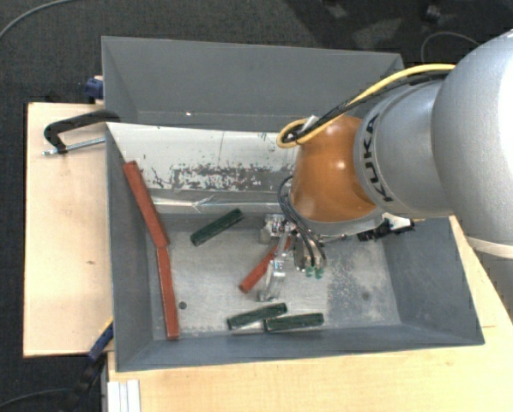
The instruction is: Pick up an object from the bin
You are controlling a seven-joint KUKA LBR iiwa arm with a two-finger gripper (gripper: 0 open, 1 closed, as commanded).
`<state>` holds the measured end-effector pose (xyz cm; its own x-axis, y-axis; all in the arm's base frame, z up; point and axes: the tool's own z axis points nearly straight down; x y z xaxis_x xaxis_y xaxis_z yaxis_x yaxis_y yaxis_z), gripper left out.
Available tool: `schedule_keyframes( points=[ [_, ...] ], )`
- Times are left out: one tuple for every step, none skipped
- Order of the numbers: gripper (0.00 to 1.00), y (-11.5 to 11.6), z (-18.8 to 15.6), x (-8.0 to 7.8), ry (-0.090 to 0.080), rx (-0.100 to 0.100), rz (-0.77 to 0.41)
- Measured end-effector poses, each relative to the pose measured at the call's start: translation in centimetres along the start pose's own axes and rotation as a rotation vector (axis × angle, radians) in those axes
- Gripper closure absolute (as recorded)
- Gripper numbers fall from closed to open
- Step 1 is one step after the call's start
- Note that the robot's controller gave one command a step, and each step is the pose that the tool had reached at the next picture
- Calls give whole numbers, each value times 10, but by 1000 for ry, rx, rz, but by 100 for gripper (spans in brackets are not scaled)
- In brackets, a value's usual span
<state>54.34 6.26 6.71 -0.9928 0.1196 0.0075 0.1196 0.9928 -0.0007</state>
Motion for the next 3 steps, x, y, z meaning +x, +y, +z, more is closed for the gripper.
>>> schedule_keyframes(
  points=[
    [100,1,-4,-2,-8,-2,-2],
    [100,24,-133,25,-19,-6,-17],
    [100,22,-191,-43,-21,-2,-254]
  ],
)
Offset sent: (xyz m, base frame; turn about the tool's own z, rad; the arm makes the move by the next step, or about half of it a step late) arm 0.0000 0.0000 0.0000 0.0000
